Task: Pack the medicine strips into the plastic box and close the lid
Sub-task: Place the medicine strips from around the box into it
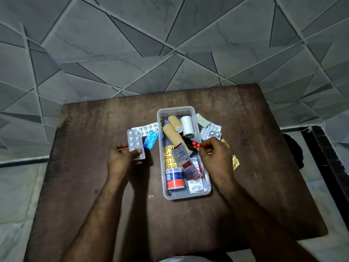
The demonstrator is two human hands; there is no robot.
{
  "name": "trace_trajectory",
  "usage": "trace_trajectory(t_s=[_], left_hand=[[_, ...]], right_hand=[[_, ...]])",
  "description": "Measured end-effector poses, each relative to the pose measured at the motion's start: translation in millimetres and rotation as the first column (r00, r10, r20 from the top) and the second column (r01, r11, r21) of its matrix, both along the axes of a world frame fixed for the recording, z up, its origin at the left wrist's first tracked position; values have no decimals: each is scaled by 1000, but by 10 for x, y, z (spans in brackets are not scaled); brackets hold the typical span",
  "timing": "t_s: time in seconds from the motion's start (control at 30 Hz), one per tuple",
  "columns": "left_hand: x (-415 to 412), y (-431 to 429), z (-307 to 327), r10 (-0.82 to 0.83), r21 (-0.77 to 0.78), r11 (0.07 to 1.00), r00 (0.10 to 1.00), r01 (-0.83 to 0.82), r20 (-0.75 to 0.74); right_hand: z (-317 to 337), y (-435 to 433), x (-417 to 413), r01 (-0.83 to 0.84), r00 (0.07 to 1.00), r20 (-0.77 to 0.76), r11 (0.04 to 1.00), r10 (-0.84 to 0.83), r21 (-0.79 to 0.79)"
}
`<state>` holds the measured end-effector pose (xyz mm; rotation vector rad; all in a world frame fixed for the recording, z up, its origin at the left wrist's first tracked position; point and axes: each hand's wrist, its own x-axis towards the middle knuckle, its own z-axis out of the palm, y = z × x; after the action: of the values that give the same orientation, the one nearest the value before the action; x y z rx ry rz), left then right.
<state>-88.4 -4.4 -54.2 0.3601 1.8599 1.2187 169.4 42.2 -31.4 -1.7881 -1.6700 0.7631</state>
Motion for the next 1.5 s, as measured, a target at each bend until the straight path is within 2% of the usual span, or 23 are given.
trace_trajectory(t_s=[0.17,0.3,0.5,0.57,0.67,0.77,0.83,0.9,0.97,1.03,1.1,1.2,1.27,1.33,1.4,1.5], left_hand=[[443,-74,329,-204,11,979,976,205,-70],[793,-91,378,-396,-124,918,855,377,-335],[1020,-25,311,-490,-223,871,735,438,-469],[1059,-12,301,-532,-271,845,681,461,-503],[1078,17,286,-579,-323,814,634,482,-513],[1109,27,254,-650,-392,755,517,526,-557],[1129,30,224,-701,-455,702,418,547,-579],[1142,43,200,-734,-494,663,356,563,-579],[1133,60,198,-752,-512,639,326,573,-573],[1099,69,213,-747,-501,640,319,583,-583],[1042,74,237,-703,-459,679,329,572,-631],[890,113,255,-565,-297,798,478,525,-672],[725,165,235,-475,-221,866,596,449,-648],[535,213,184,-398,-186,911,662,369,-635],[377,258,123,-377,-214,925,695,313,-613],[231,307,-10,-416,-298,909,687,292,-595]], right_hand=[[-89,-51,-62,-74,985,160,996,67,40],[-141,-97,-111,-157,967,220,983,133,99],[-199,-224,-102,-306,892,398,935,215,179],[-288,-205,-79,-351,845,468,928,258,124],[-392,-173,-66,-464,689,596,883,412,-73],[-348,-231,-54,-441,730,586,898,352,10],[-319,-291,-72,-432,731,605,900,315,53],[-354,-301,-69,-439,731,609,895,309,73],[-349,-277,-64,-400,827,482,905,291,141],[-293,-217,-34,-301,930,290,923,227,242],[-239,-109,43,-178,978,153,953,143,247],[-250,107,216,-26,997,71,992,18,122],[-299,267,349,31,995,90,999,-34,33],[-339,406,457,41,987,156,998,-32,-53],[-405,522,535,23,970,241,994,2,-103],[-457,589,564,44,936,349,969,45,-244]])
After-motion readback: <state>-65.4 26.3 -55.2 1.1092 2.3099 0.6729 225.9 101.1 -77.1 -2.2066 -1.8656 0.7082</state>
